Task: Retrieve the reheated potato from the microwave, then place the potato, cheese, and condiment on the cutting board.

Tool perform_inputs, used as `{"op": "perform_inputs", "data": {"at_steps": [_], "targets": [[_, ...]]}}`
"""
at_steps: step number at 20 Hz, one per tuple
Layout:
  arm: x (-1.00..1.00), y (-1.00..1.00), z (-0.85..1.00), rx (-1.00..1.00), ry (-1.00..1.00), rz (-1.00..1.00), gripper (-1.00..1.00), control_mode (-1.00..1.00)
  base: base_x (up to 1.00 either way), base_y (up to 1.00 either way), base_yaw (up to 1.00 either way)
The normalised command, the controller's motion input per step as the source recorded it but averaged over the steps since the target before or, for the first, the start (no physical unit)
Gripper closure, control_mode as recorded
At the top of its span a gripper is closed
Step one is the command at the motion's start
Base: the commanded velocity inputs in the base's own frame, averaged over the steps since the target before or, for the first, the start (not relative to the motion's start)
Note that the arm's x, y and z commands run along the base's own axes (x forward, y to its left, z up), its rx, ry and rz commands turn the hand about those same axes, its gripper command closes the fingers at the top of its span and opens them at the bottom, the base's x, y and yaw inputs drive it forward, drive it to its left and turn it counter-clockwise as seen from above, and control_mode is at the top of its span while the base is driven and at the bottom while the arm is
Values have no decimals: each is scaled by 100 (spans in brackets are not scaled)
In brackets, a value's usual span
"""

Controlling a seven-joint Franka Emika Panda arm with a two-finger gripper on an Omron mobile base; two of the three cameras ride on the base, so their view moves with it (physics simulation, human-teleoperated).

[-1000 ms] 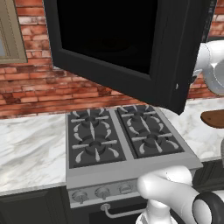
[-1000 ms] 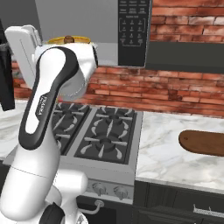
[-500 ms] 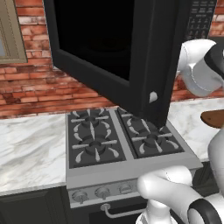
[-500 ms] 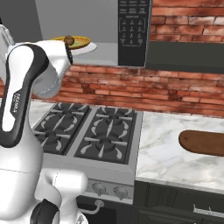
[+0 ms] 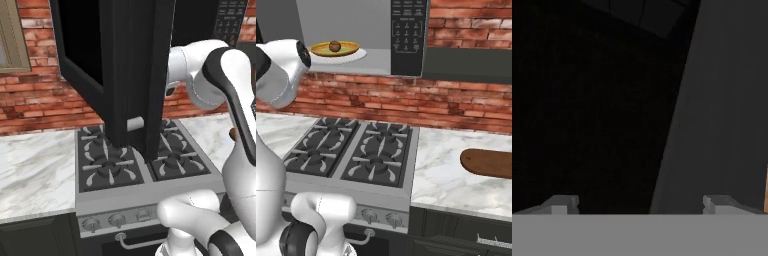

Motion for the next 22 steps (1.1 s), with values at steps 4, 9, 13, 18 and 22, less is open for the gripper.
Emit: {"op": "perform_inputs", "data": {"at_steps": [4,9,13,18,22], "targets": [[14,55,0,-8,-18,-14,-100,-100,0,0,0],[12,42,0,-10,-19,-13,-100,-100,0,0,0],[7,-14,0,-8,-5,-7,-100,-100,0,0,0],[0,-55,13,-19,-20,0,-100,-100,0,0,0],[0,-62,17,-24,-25,0,-100,-100,0,0,0]]}}
